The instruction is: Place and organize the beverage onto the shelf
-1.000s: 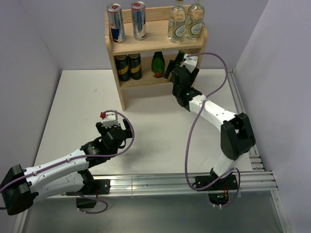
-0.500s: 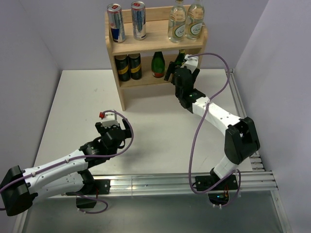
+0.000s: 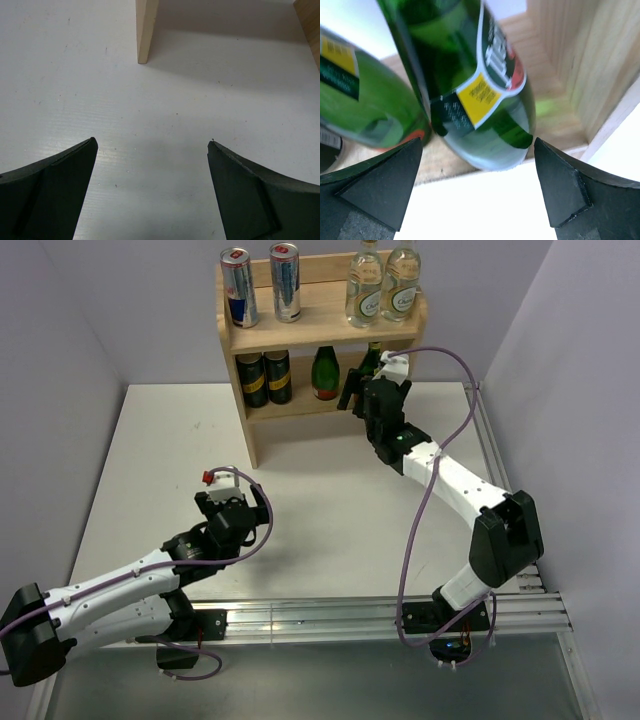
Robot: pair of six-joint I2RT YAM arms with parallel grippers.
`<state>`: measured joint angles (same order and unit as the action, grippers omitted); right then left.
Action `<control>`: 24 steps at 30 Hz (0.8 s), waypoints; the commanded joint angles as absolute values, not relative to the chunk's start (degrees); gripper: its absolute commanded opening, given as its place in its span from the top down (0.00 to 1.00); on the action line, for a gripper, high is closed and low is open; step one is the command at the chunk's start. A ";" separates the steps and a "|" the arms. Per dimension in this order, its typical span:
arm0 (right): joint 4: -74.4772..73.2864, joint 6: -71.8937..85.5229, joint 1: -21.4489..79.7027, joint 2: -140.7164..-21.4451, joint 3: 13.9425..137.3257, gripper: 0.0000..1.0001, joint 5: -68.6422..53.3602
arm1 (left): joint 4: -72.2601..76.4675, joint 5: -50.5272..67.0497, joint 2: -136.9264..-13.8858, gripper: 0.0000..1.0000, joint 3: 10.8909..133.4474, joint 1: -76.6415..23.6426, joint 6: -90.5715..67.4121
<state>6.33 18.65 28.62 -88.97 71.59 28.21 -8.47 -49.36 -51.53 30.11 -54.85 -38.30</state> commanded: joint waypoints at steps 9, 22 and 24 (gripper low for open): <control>0.44 19.16 28.39 -80.60 71.10 0.00 24.52 | -8.61 -50.19 -50.10 0.01 30.76 -55.11 -38.76; -1.41 23.38 29.53 -75.41 64.69 0.40 20.74 | -8.79 -50.27 -49.75 0.01 30.76 -55.11 -38.76; -1.76 23.82 29.53 -76.37 64.95 0.63 21.09 | -8.88 -50.19 -49.83 0.01 30.76 -55.11 -38.76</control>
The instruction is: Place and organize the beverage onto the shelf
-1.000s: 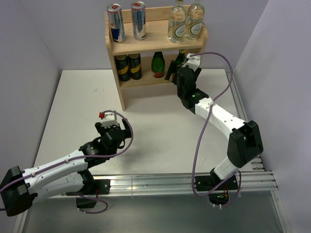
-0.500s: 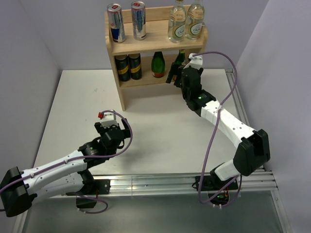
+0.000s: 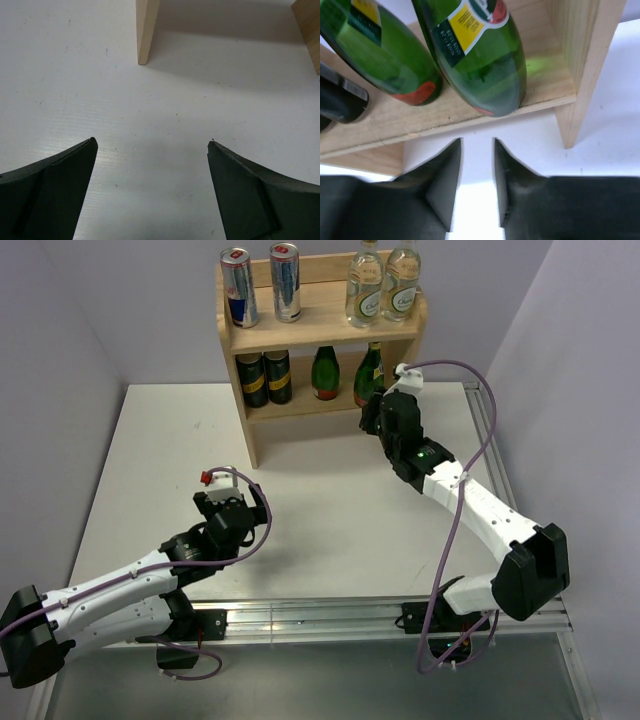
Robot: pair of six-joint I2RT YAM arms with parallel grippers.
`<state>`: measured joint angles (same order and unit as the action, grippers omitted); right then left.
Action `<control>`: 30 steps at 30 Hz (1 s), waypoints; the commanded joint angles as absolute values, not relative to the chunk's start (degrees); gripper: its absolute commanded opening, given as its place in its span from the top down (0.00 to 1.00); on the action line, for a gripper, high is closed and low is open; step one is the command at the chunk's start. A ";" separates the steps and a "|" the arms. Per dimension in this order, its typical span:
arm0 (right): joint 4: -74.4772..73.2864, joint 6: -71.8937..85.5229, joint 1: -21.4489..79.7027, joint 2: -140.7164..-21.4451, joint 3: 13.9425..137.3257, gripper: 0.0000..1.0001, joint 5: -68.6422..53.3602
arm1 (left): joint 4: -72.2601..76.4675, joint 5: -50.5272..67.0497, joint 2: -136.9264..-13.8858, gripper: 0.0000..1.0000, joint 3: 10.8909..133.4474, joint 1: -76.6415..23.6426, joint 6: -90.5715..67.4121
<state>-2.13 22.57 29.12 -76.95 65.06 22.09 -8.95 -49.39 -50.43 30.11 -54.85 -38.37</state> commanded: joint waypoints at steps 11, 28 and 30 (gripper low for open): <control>-1.32 23.12 29.44 -82.96 69.07 0.71 23.29 | -8.88 -50.27 -49.48 0.01 30.67 -55.11 -38.76; -0.79 19.78 27.95 -89.21 77.08 0.71 26.28 | -8.79 -50.10 -49.92 0.01 30.67 -55.11 -38.67; -0.62 19.60 27.60 -89.47 77.34 0.71 26.10 | -8.79 -50.10 -50.01 0.01 30.67 -55.11 -38.67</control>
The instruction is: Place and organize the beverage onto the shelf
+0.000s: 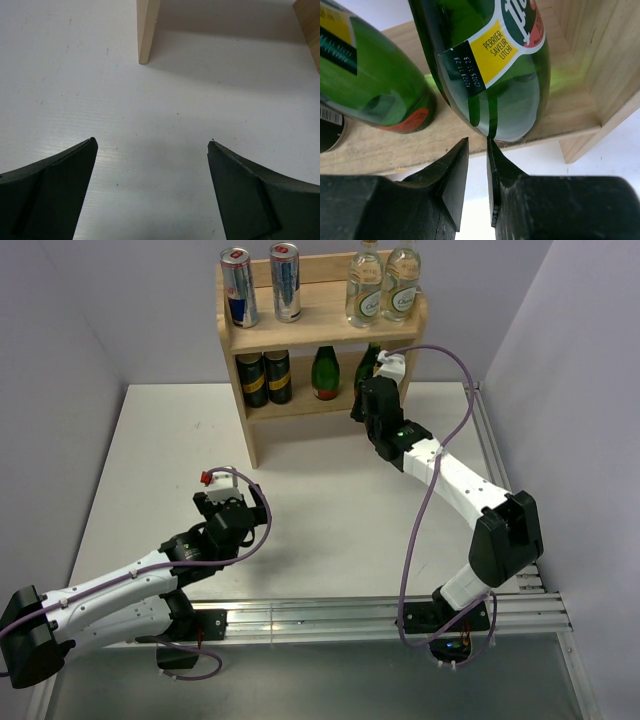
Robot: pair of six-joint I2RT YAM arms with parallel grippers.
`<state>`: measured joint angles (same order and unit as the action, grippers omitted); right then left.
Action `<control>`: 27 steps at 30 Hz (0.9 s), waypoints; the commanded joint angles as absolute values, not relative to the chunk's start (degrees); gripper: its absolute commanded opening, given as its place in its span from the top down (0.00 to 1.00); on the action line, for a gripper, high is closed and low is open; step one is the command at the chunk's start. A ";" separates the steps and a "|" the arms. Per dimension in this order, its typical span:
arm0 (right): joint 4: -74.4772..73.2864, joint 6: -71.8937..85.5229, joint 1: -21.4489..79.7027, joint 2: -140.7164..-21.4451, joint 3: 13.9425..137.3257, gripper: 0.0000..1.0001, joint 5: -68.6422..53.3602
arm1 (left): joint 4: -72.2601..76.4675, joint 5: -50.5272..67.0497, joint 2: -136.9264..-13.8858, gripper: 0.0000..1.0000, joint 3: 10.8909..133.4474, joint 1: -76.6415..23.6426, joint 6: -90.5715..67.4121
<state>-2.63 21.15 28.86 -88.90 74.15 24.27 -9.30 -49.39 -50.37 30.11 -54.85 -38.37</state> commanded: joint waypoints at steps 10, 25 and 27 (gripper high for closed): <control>-0.18 19.34 24.87 -90.61 78.05 0.72 25.40 | -8.70 -50.10 -50.89 0.01 30.85 -55.11 -38.76; -0.18 20.92 26.01 -85.00 75.42 0.00 19.25 | -9.05 -50.71 -51.06 0.01 30.94 -55.11 -38.94; -0.61 21.35 26.54 -83.85 74.71 0.00 19.25 | -9.23 -51.06 -51.24 0.01 31.11 -55.11 -39.11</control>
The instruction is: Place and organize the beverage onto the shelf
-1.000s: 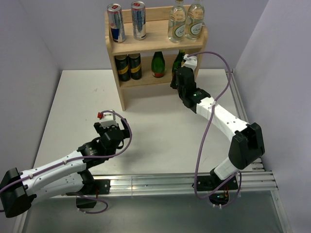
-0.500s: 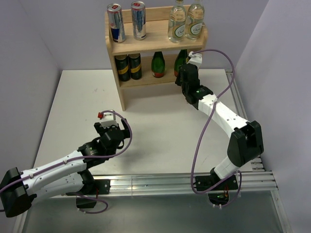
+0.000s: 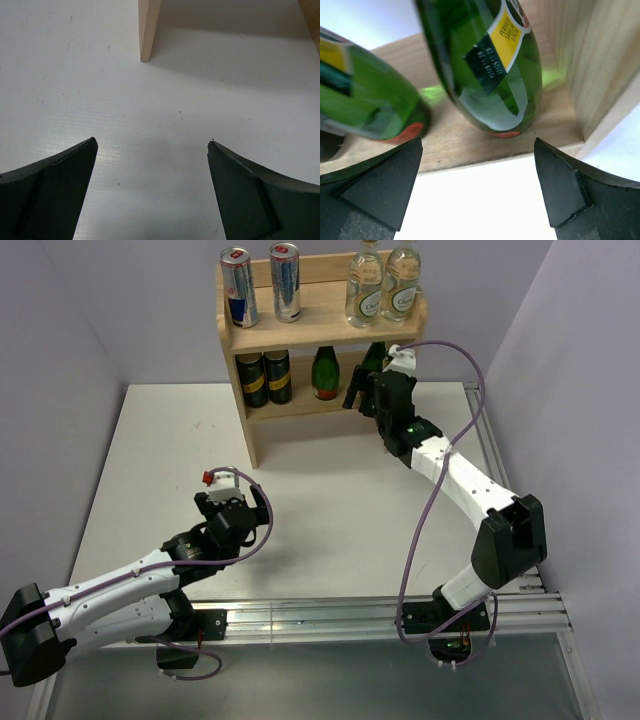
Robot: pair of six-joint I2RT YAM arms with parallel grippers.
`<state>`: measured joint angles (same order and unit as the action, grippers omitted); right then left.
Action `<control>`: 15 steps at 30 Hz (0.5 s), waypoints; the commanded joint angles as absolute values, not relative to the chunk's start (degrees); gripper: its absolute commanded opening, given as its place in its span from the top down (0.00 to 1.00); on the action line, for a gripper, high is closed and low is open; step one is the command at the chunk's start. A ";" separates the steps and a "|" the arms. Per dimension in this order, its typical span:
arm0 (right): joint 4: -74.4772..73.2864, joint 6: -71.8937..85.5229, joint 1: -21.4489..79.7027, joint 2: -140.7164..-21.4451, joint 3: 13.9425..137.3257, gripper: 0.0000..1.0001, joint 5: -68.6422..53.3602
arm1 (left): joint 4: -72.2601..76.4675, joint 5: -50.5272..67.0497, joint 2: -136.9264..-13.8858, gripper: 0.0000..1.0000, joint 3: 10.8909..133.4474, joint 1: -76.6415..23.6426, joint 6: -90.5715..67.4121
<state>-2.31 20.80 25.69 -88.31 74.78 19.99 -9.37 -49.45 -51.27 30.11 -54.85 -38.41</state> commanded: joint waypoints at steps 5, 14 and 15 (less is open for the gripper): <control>-4.48 22.85 30.49 -77.44 70.50 0.00 20.91 | -9.76 -51.33 -50.10 0.01 31.03 -55.11 -39.37; -11.60 25.13 50.70 -59.34 57.23 0.00 27.86 | -15.81 -49.75 -47.82 0.01 38.13 -55.19 -38.41; -12.12 26.27 51.84 -57.67 56.26 0.00 28.21 | -18.43 -49.92 -47.29 0.01 40.93 -55.20 -38.23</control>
